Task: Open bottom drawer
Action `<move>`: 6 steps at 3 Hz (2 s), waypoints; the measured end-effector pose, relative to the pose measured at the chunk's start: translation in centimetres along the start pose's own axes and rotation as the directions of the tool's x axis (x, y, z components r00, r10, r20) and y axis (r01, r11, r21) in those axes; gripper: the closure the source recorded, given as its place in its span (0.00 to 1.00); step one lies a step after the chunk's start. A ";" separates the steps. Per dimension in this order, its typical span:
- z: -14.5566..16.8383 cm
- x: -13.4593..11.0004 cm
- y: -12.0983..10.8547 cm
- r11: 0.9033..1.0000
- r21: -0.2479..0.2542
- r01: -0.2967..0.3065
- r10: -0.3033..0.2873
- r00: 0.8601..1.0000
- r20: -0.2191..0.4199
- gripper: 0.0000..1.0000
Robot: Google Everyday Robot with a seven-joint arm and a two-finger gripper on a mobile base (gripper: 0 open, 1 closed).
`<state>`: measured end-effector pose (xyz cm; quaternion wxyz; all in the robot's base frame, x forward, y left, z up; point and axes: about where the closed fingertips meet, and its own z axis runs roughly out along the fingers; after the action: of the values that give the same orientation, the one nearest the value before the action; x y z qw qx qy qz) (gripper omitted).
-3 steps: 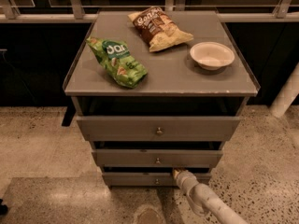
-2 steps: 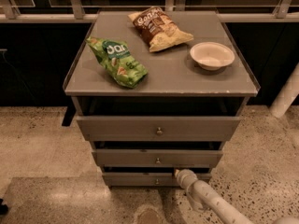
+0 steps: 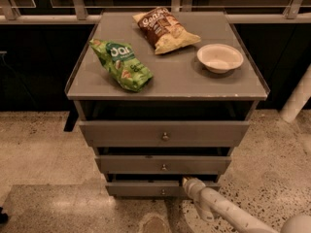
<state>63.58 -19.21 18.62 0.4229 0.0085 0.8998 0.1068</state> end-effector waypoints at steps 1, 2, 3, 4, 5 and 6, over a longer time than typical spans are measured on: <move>-0.8 0.9 0.0 1.000 0.010 -0.014 0.014 0.999 -0.041 1.00; -2.2 3.5 0.8 0.999 0.010 -0.051 0.052 0.990 -0.134 1.00; -2.2 3.5 0.8 0.999 0.010 -0.051 0.052 0.990 -0.134 1.00; -2.1 4.3 0.9 0.998 -0.027 -0.059 0.053 0.983 -0.177 1.00; -2.9 5.7 0.4 0.994 -0.071 -0.084 0.065 0.970 -0.233 1.00; -3.6 7.0 -0.2 0.987 -0.103 -0.125 0.090 0.953 -0.288 1.00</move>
Offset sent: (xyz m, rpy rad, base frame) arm -0.1094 0.0249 -0.0349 0.0736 0.3657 -0.0177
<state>56.35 -19.30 15.52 0.2834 0.0168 0.9411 0.1836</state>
